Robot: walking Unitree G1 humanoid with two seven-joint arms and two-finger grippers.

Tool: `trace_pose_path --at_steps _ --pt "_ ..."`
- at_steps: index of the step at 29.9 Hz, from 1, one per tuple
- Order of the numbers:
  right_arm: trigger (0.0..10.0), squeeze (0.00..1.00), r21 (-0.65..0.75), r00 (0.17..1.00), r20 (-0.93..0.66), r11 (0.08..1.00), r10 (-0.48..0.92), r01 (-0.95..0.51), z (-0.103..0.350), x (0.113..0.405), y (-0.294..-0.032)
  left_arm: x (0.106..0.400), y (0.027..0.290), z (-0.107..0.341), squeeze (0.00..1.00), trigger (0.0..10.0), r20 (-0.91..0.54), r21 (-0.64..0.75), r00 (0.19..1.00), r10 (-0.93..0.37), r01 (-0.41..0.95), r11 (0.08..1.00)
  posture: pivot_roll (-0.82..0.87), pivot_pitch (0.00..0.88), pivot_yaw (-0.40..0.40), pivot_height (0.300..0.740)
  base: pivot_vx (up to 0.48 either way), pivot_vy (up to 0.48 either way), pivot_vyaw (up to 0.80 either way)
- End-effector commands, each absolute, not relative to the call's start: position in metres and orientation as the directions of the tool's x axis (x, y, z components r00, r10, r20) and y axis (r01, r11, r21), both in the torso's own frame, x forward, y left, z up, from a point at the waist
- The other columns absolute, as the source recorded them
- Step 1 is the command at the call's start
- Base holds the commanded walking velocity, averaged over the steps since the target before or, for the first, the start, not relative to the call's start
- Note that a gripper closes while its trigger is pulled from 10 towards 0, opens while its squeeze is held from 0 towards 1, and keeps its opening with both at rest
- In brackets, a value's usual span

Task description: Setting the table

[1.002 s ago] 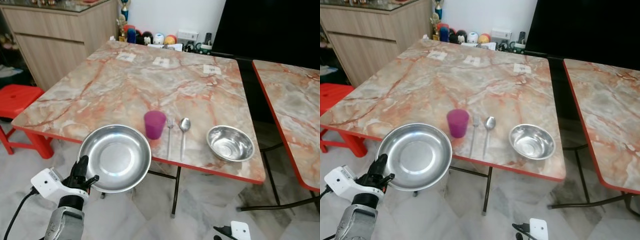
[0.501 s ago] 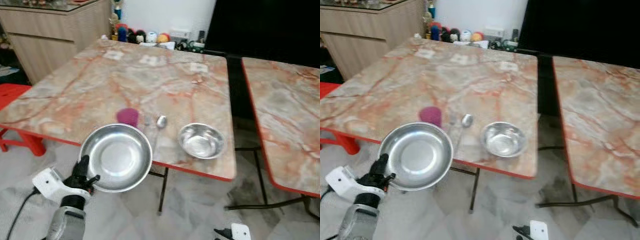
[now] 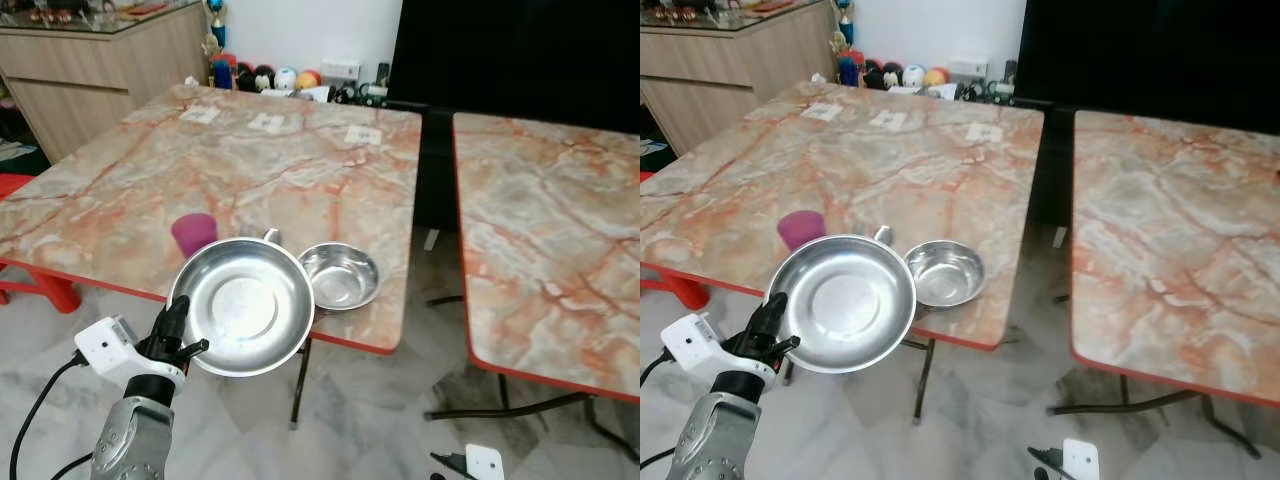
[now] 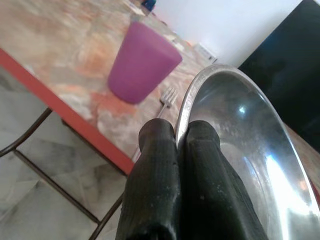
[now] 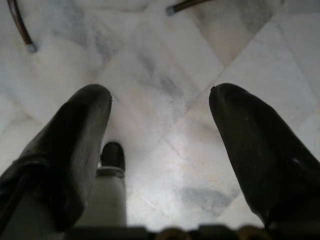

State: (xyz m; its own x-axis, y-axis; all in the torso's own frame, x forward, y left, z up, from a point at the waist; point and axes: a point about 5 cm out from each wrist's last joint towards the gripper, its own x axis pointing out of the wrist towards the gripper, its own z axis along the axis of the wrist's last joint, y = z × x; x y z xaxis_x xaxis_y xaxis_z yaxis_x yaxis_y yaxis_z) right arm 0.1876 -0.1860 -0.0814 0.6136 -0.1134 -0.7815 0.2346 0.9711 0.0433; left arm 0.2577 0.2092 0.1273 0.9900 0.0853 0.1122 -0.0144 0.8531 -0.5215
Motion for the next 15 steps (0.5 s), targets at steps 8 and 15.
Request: trace_pose_path --at_steps 8,15 --pt "10.0 0.0 0.059 0.598 -0.793 0.963 -0.114 0.262 -0.083 0.186 -0.18 0.263 0.206 0.142 0.0 10.0 0.159 -0.501 0.986 0.054 0.034 0.865 0.17 0.055 -0.009 0.74 0.0 -0.334 0.0" --pt "10.0 0.0 0.06 0.601 -0.792 0.965 -0.109 0.254 -0.082 0.188 -0.177 0.263 0.207 0.149 0.0 10.0 0.182 -0.488 0.982 0.053 0.044 0.872 0.18 0.048 -0.016 0.74 0.0 -0.335 0.0"
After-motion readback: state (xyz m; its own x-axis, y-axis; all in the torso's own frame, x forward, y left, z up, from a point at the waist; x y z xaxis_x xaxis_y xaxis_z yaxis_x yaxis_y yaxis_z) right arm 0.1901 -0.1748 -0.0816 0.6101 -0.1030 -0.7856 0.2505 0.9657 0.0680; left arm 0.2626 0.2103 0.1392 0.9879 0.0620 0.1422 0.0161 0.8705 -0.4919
